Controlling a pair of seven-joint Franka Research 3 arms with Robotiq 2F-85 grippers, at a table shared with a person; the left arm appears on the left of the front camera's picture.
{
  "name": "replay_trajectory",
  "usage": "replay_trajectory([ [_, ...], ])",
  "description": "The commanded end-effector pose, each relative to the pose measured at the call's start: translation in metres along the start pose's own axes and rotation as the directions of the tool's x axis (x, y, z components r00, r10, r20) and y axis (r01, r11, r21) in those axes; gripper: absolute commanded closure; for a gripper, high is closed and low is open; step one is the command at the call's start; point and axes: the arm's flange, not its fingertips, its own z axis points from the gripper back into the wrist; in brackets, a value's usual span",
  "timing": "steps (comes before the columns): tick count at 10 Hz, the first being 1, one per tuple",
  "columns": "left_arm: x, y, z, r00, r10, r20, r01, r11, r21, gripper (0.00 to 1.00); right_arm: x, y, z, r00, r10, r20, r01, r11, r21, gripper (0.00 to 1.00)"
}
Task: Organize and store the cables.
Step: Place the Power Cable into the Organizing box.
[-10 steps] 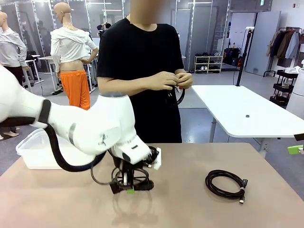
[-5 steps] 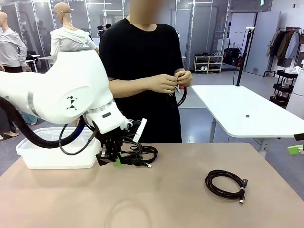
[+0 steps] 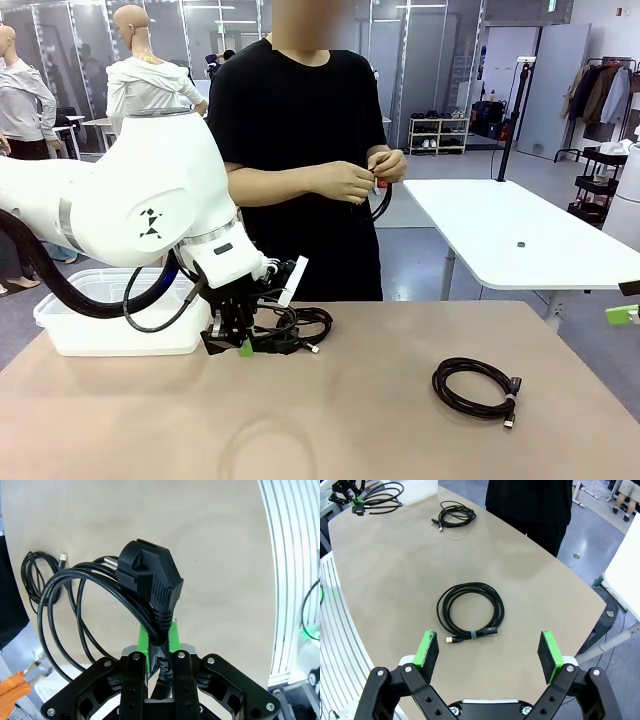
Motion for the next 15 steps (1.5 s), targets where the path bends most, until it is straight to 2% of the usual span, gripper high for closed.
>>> replay_trajectory([
  [1,0.0,0.0,0.001,1.0,-0.001,0.0,0.001,1.0,0.001,0.83,0.0,0.004,-0.001,1.0,-0.018,-0.009,0.018,1.0,-0.005,0.0],
  [2,-0.007,0.009,0.005,0.998,0.014,0.058,-0.012,1.0,-0.027,0.83,0.0,0.004,-0.001,1.0,-0.018,-0.009,0.018,1.0,-0.005,0.0],
  [3,-0.027,0.022,0.007,0.996,-0.076,0.037,0.072,0.991,0.115,0.83,0.0,0.004,-0.001,1.0,-0.018,-0.009,0.018,1.0,-0.005,0.0],
  [5,-0.07,0.039,0.011,0.997,-0.045,0.061,0.036,0.989,0.147,0.83,0.0,0.004,-0.001,1.0,-0.018,-0.009,0.018,1.0,-0.005,0.0],
  [6,-0.091,0.043,0.016,0.996,-0.05,0.067,0.035,0.976,0.214,0.83,0.0,0.004,-0.001,1.0,-0.018,-0.009,0.018,1.0,-0.005,0.0],
  [10,-0.202,0.056,0.035,0.992,-0.126,0.026,0.113,0.95,0.292,0.83,0.0,0.004,-0.001,1.0,-0.018,-0.009,0.018,1.0,-0.005,0.0],
  [11,-0.235,0.061,0.034,0.995,-0.101,-0.017,0.101,0.937,0.334,0.83,0.0,0.004,-0.001,1.0,-0.018,-0.009,0.018,1.0,-0.005,0.0],
  [12,-0.258,0.067,0.032,0.997,-0.069,-0.017,0.071,0.935,0.347,0.83,0.0,0.004,-0.001,1.0,-0.018,-0.009,0.018,1.0,-0.005,0.0],
  [15,-0.309,0.085,0.01,0.993,-0.053,-0.107,0.085,0.944,0.319,0.83,0.0,0.004,-0.001,1.0,-0.018,-0.009,0.018,1.0,-0.005,0.0],
])
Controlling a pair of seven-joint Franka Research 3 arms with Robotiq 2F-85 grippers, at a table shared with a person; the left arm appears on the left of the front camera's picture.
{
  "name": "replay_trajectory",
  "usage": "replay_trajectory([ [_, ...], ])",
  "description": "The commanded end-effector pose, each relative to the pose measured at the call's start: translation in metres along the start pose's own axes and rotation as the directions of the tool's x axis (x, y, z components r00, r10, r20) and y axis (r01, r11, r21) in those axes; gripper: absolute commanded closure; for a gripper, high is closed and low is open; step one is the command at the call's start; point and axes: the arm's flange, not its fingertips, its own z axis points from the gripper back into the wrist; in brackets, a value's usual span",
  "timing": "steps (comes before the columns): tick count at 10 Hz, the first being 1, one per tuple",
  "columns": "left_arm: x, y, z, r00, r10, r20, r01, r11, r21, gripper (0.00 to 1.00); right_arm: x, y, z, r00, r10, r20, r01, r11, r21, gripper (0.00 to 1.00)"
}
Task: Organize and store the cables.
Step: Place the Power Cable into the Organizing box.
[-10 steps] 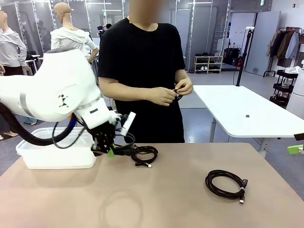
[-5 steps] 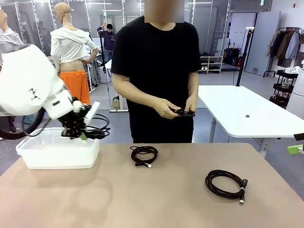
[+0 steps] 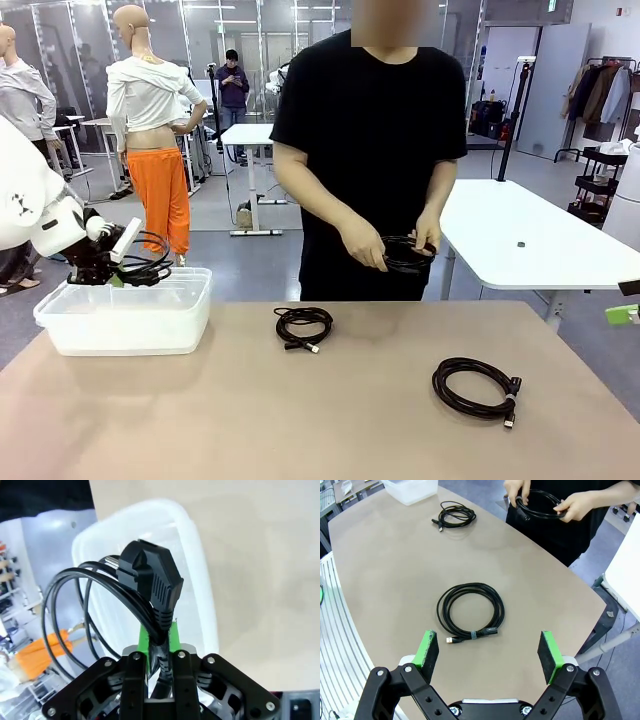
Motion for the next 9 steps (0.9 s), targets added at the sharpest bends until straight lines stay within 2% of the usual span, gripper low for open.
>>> replay_trajectory([
  [1,-0.022,0.018,-0.026,1.0,0.012,-0.001,-0.012,1.0,-0.003,0.83,0.0,0.004,-0.001,1.0,-0.018,-0.01,0.018,1.0,-0.006,0.0],
  [2,-0.032,0.02,-0.037,0.999,0.032,0.032,-0.031,0.999,-0.034,0.83,0.0,0.004,-0.001,1.0,-0.018,-0.01,0.018,1.0,-0.006,0.0],
  [4,-0.044,0.027,-0.048,0.998,0.052,0.03,-0.05,0.998,-0.048,0.83,0.0,0.004,-0.001,1.0,-0.018,-0.01,0.018,1.0,-0.006,0.0],
  [7,-0.04,0.029,-0.05,0.996,0.092,0.021,-0.089,0.988,-0.124,0.83,0.0,0.004,-0.001,1.0,-0.018,-0.01,0.018,1.0,-0.006,0.0],
  [9,-0.036,0.031,-0.051,0.992,0.123,0.029,-0.117,0.982,-0.15,0.6,0.0,0.004,-0.001,1.0,-0.018,-0.01,0.018,1.0,-0.006,0.0],
])
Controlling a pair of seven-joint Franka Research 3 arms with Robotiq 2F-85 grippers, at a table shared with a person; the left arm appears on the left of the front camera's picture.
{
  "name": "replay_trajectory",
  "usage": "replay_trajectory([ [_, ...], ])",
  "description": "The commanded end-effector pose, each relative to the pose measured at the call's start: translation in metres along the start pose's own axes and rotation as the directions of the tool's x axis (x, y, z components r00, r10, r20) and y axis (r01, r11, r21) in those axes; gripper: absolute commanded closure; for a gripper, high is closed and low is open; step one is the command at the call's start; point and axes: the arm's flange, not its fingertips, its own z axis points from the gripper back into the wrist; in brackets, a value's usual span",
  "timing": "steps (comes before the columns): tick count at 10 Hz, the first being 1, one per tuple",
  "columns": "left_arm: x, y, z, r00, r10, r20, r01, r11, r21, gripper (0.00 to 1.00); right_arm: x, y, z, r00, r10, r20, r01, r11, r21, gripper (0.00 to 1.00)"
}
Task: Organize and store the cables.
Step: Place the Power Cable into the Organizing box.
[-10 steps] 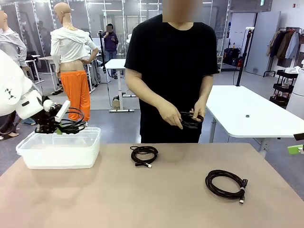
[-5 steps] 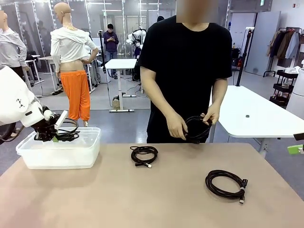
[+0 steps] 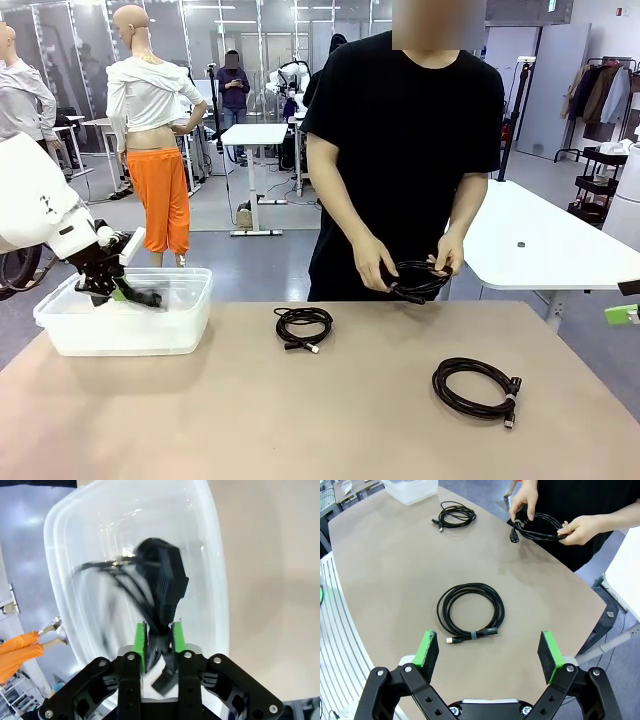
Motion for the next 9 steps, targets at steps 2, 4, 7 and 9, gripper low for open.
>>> replay_trajectory([
  [2,-0.0023,0.0076,0.0039,0.999,0.037,-0.01,-0.038,0.999,-0.027,0.21,-0.0001,0.0037,-0.0002,1.0,-0.018,-0.01,0.018,1.0,-0.006,0.0],
  [4,-0.0024,0.0084,0.008,0.999,0.037,-0.01,-0.037,0.999,-0.014,0.0,-0.0001,0.0037,-0.0002,1.0,-0.018,-0.01,0.018,1.0,-0.006,0.0],
  [7,-0.0056,0.0084,0.0115,0.998,0.067,-0.004,-0.067,0.998,-0.005,0.0,-0.0001,0.0037,-0.0002,1.0,-0.018,-0.01,0.018,1.0,-0.006,0.0],
  [9,-0.0056,0.0094,0.0117,0.996,0.094,-0.001,-0.094,0.995,0.013,0.0,-0.0001,0.0037,-0.0002,1.0,-0.018,-0.01,0.018,1.0,-0.006,0.0],
])
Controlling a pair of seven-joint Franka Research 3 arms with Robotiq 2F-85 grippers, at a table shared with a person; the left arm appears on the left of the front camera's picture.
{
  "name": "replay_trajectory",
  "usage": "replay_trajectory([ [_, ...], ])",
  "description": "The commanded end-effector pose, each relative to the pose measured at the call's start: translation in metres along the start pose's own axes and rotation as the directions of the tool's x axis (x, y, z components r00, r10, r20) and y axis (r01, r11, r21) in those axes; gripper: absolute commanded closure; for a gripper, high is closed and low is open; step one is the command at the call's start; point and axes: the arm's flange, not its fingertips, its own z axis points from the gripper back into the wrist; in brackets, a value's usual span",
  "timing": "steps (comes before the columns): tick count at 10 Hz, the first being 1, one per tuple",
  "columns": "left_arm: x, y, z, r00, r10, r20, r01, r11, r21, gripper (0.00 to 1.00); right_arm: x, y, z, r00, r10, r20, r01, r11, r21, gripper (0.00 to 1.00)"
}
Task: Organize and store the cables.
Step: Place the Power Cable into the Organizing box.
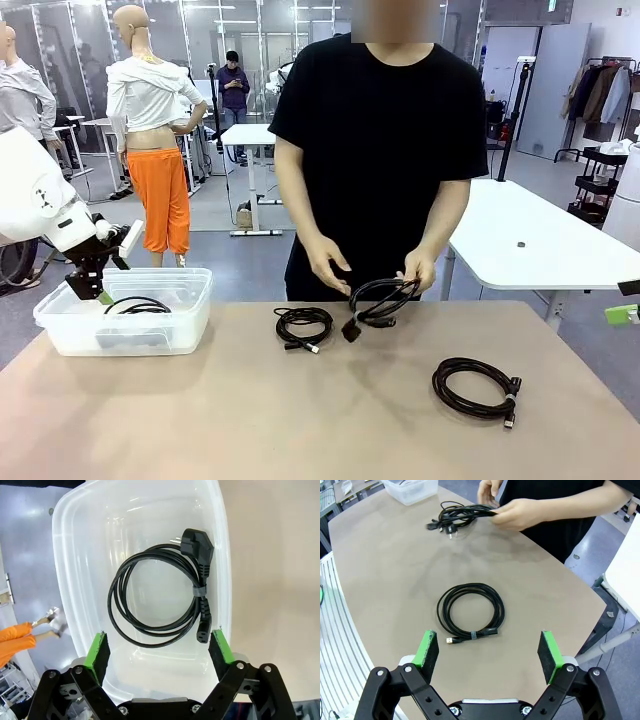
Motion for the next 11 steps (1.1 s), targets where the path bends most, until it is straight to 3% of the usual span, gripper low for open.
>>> replay_trajectory([
  [1,0.0024,0.0039,0.0047,0.999,0.009,0.033,-0.009,1.0,0.002,0.0,-0.0001,0.0037,-0.0002,1.0,-0.018,-0.01,0.018,1.0,-0.007,0.0],
  [2,0.0,0.0,0.0,1.0,0.0,0.0,0.0,1.0,0.0,0.0,-0.0001,0.0037,-0.0002,1.0,-0.018,-0.01,0.018,1.0,-0.007,0.0],
  [11,0.0,0.0,0.0,1.0,0.0,0.0,0.0,1.0,0.0,0.0,-0.0001,0.0037,-0.0002,1.0,-0.018,-0.01,0.018,1.0,-0.007,0.0],
])
